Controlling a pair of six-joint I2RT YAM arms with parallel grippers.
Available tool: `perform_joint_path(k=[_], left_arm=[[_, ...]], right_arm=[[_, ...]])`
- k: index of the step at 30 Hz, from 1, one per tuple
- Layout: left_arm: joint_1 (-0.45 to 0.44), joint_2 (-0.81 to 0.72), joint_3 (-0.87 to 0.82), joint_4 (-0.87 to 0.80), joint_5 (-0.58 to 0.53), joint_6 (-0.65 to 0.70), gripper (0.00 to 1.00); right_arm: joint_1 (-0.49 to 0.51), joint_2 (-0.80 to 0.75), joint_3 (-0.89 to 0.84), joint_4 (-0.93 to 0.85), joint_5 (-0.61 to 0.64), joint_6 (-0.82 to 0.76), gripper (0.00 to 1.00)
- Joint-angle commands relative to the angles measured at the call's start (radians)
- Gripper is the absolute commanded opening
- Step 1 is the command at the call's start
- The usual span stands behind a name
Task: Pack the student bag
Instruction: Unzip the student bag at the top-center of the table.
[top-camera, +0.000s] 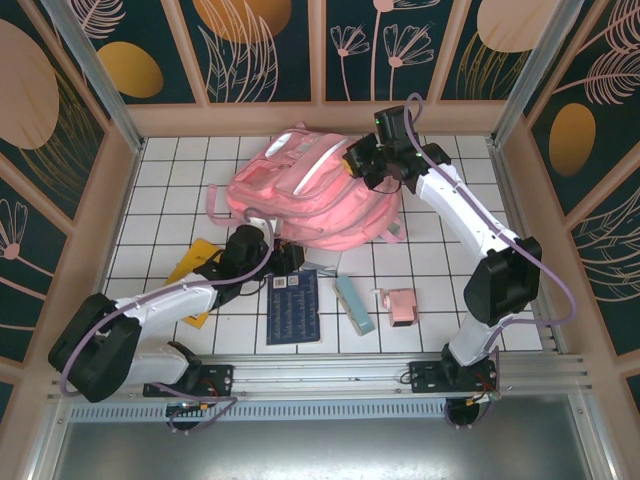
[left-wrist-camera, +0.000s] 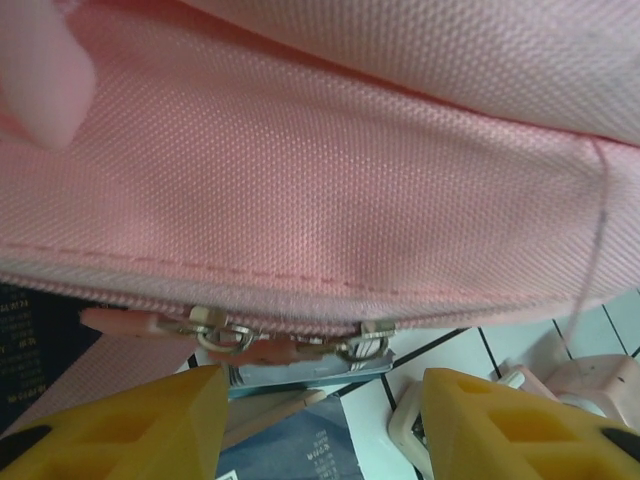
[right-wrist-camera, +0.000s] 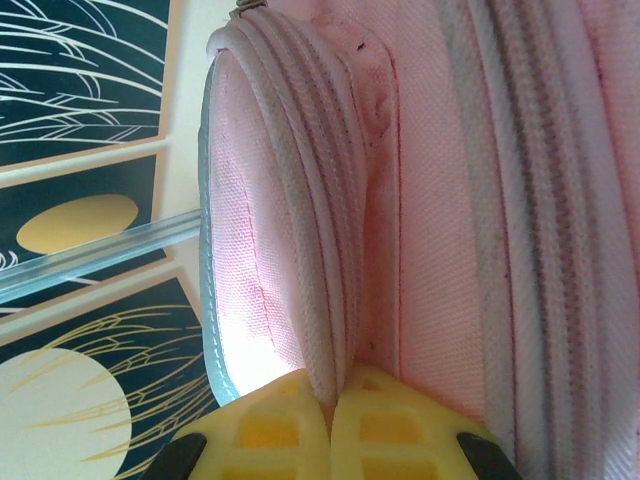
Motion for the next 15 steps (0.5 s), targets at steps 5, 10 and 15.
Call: perform_joint_path(k=[5, 10, 15], left_arm=[[-0.002, 0.069, 0.076, 0.051, -0.03, 0.073, 0.53], [-0.002, 0.103, 0.109, 0.031, -0.068, 0.115, 0.45], [-0.002, 0.103, 0.11, 0.024, -0.081, 0.126, 0.24]], right_arm=[[0.01, -0.01, 0.068, 0.069, -0.032, 0.019, 0.0], [0.016, -0.01, 0.063, 0.078, -0.039, 0.015, 0.0], [0.018, -0.009, 0.058, 0.077, -0.034, 0.011, 0.0]])
